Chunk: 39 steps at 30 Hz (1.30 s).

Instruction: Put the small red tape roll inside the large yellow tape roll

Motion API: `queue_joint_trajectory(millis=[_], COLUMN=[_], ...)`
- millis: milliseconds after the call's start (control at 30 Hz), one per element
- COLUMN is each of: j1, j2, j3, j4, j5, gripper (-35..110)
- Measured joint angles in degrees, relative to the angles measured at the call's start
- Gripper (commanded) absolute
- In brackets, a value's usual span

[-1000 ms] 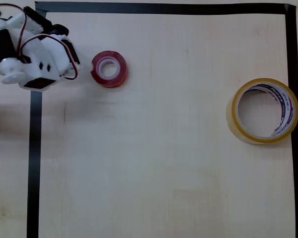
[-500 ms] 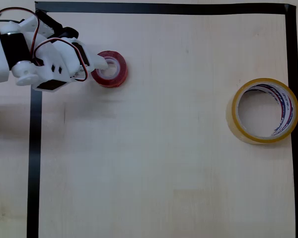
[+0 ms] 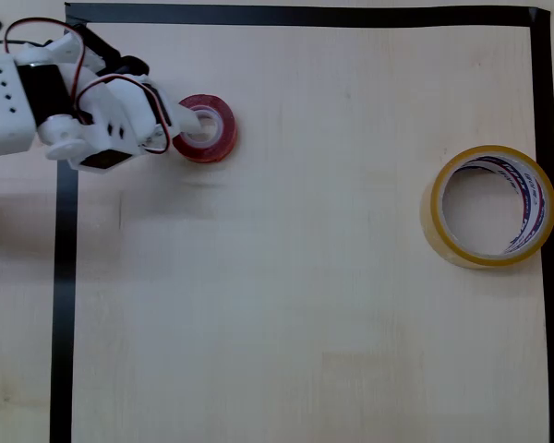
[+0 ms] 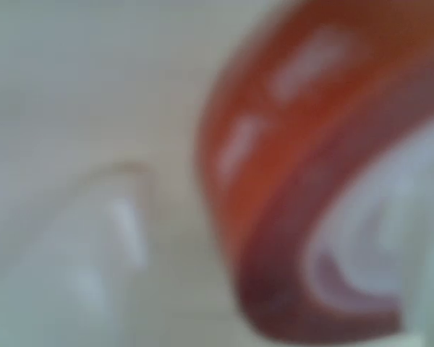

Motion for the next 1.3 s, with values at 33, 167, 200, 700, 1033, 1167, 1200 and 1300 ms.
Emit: queue_joint_trajectory(millis=[33,167,200,700,1033,1167,1200,1300], j1=[-0.1,-0.4,-0.5,1.1,4.7,8.8,9.8,12.7], j2=[-0.2,-0.2,-0.2,5.5,31.7,41.8,43.0,43.4], j3=[-0.1,-0.2,-0.2,3.3,15.2,16.2,16.2,16.1], j4=[-0.1,-0.4,-0.5,-1.9,-1.9,-3.1,-4.1,-6.3], j5=[0.0,0.0,0.0,0.9,2.2,2.2,2.2,2.2], gripper=[13,0,0,0,0,0,0,0])
